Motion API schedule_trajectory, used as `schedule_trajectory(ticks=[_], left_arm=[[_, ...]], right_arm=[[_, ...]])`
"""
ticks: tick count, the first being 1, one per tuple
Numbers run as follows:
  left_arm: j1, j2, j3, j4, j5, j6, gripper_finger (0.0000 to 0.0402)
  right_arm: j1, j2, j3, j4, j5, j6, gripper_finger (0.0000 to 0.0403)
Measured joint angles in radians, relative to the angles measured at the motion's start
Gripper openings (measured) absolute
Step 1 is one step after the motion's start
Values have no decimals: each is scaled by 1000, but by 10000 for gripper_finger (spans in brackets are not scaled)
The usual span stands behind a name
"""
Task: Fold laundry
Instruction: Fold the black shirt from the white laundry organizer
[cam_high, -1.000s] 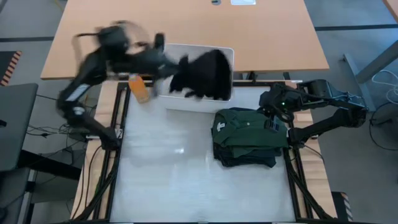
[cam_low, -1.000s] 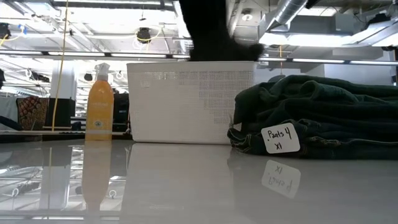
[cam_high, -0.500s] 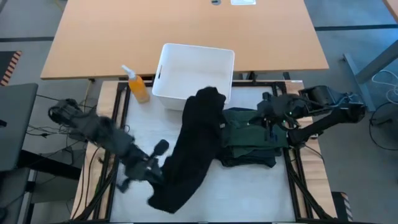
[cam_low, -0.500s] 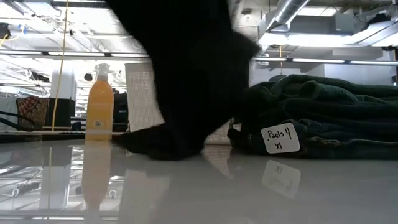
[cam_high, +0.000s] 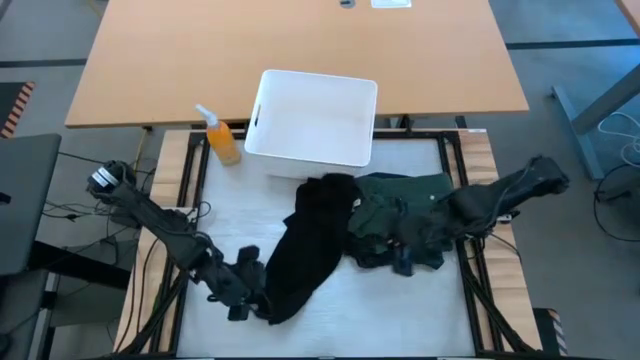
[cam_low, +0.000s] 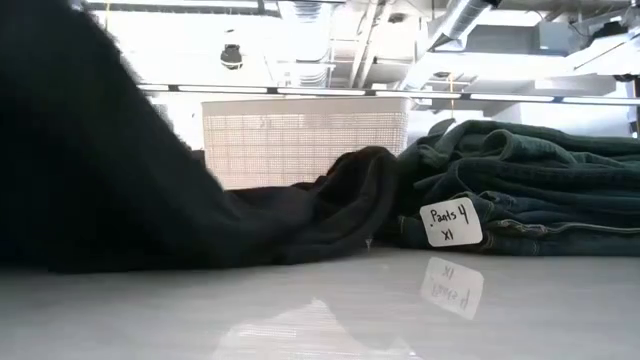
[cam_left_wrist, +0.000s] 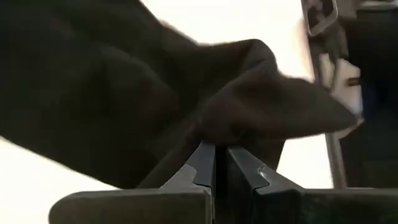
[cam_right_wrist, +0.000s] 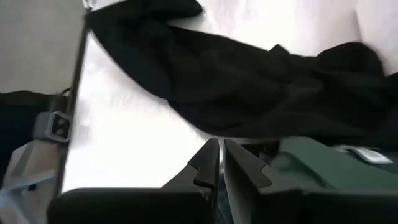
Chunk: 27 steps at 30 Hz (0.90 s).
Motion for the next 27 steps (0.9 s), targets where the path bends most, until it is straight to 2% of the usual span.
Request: schedule_trajectory(ticks=[5,8,12,15,21,27], left_arm=[[-98,0,-192,316,88,-219,3],[-191,0,-264,438,87,-343,3],[-322,0,-303,453,54,-524,3],[-413,0,-307,453,-13,-639,3],[-535,0,-307,457,-140,-762,3],[-591,0,-307,449,-210,-797,7]], right_arm=[[-6,140,-87,216,8,19,49],[-22,245,-91,376,7,0,49],[-61,370,-51,560,7,-122,49],[-100,458,11,650,7,-185,50],[-181,634,182,583,5,-350,81],[-247,766,383,416,7,-461,152]])
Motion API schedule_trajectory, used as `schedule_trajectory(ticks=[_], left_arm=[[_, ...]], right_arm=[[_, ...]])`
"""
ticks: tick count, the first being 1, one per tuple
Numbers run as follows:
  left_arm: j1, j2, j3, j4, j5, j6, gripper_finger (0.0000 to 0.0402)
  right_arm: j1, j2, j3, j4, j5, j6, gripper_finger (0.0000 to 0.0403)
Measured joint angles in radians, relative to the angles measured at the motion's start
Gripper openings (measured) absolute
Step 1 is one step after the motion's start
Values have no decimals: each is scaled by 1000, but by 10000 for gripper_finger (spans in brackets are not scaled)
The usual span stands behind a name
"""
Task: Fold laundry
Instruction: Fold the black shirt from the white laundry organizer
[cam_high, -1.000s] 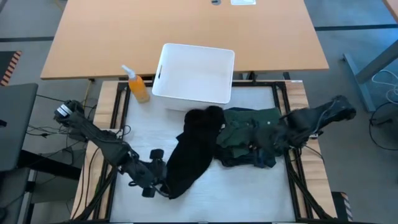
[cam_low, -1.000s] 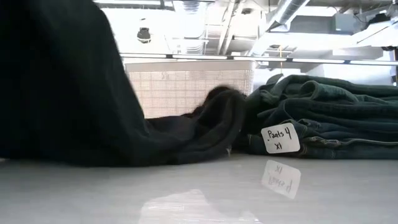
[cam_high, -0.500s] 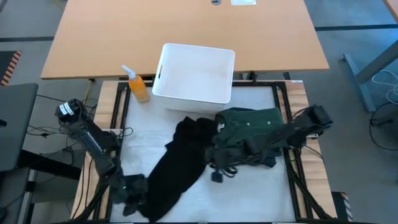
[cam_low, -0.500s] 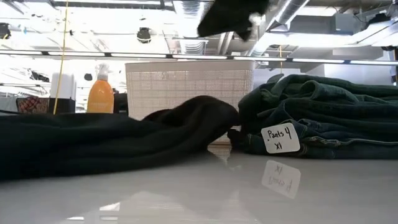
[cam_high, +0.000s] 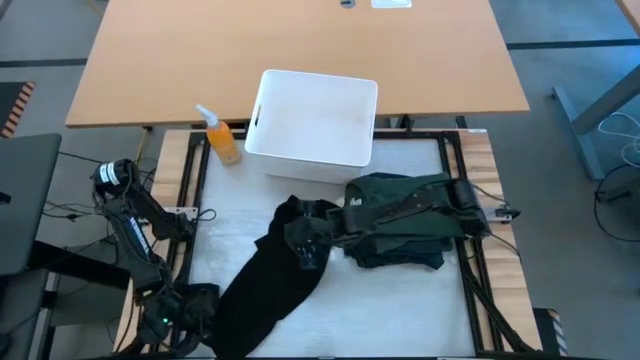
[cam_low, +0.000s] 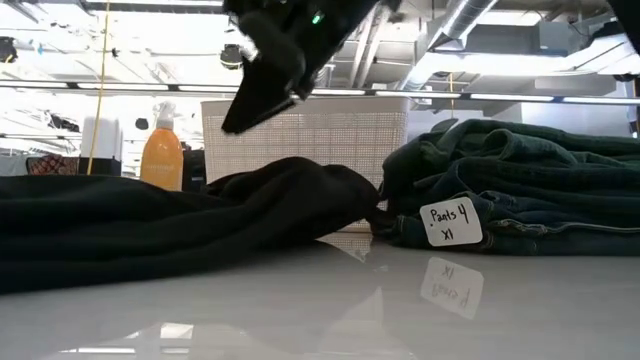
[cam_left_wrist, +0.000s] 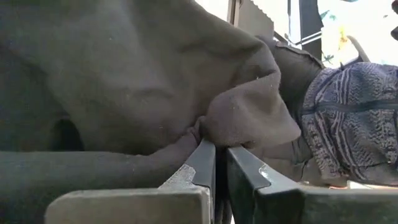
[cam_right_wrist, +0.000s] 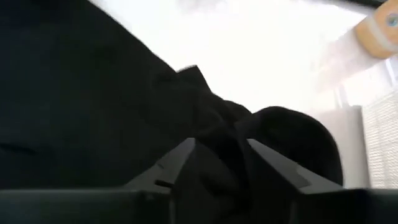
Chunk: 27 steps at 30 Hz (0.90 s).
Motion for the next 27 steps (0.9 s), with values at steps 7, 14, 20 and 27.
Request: schedule_trajectory(ticks=[7,14,20,27], left_arm=[[-7,0,1,-28,-47,48,44],[-7,0,1,-111,-54,69,88],[-5,0,1,-128,-52,71,123],[2,-37,25,-161,73,5,133]], right_arm=[[-59,152,176,-184,0,-12,237],[-93,229,236,-344,44,94,208],[-70,230,237,-379,56,84,54],[52,147,237,-407,42,84,28]])
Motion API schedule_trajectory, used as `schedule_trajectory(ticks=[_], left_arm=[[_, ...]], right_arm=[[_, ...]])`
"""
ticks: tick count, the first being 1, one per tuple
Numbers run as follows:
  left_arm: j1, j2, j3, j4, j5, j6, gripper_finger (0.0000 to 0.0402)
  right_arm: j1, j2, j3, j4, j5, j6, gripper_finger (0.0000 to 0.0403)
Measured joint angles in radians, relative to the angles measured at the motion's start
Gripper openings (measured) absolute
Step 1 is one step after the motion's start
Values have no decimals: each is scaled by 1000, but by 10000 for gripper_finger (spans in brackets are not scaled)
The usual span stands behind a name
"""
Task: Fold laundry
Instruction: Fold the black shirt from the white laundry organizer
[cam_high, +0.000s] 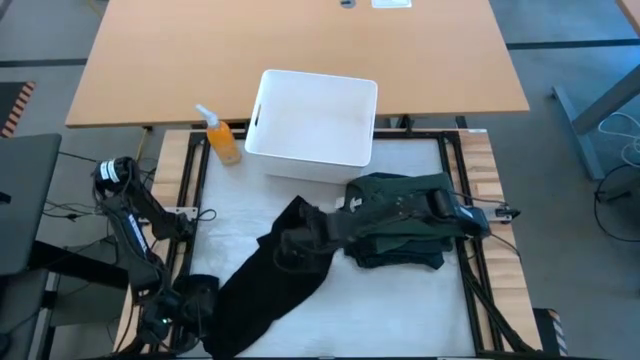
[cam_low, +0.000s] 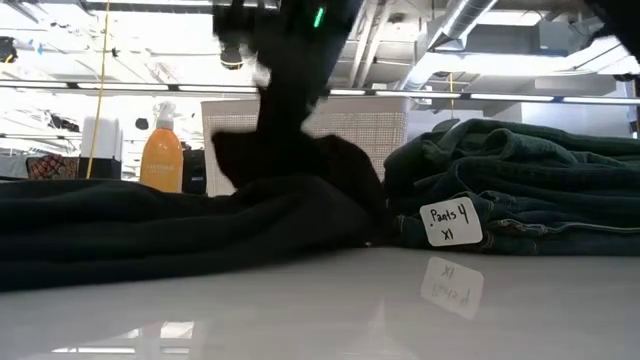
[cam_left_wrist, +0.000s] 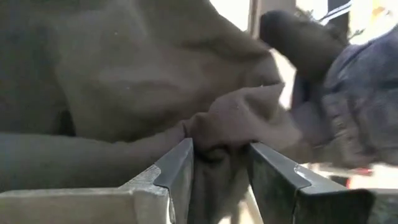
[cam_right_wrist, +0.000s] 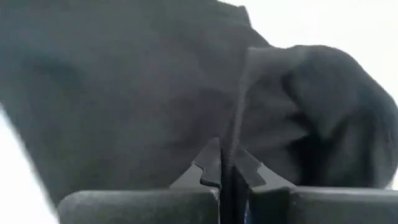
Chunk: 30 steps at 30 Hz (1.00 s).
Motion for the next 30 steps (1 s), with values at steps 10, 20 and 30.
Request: schedule_trajectory(ticks=[10,20,30], left_arm=[[10,-94,27,84,-380,350,133],[298,44,27,629,-299,1238,133],[537,418,135,898,-67,1186,132]], right_arm=[[330,-37,-13,110,34,115,28],[443,-30,-113,353,92,248,25],[439,-31,-232,443,94,433,35]])
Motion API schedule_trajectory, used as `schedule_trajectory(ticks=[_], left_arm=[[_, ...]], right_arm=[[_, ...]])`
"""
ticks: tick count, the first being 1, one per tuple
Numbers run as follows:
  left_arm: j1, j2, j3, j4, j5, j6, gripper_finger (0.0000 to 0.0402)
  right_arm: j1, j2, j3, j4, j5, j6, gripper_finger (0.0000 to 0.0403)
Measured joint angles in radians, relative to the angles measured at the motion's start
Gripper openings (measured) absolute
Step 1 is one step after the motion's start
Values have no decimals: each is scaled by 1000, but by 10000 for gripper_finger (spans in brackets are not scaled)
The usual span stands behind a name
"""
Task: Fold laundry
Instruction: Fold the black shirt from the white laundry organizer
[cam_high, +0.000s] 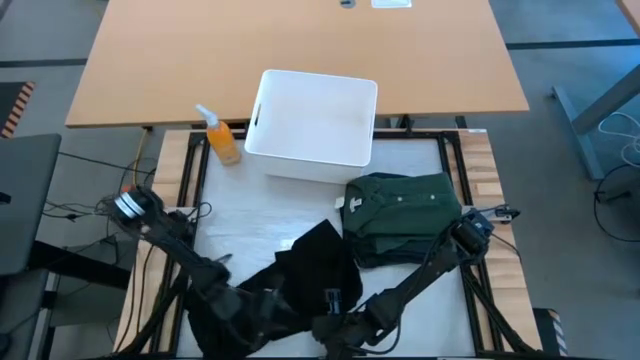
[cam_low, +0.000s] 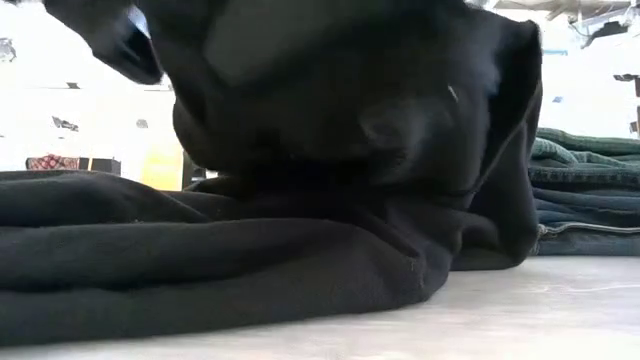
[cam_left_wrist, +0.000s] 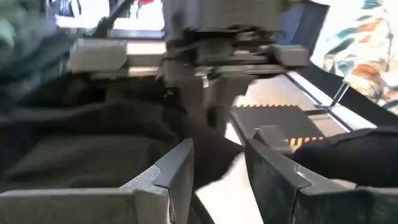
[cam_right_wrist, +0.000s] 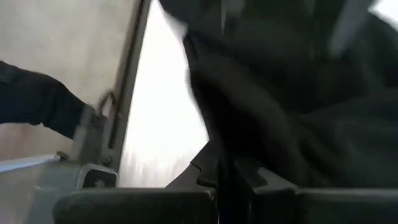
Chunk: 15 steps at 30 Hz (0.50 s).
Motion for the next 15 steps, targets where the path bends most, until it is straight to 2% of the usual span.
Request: schedule_trajectory(ticks=[4,6,15], left_arm=[[54,101,67,-6,87,-105,132],[74,124,83,-7,92,-159,132],[125,143,131,-57,122,-323,132]], right_arm=[[-3,2,-29,19,-1,32,36],[-4,2,-29,30,-1,45,39],[-3,1,-30,25,7,49,46]])
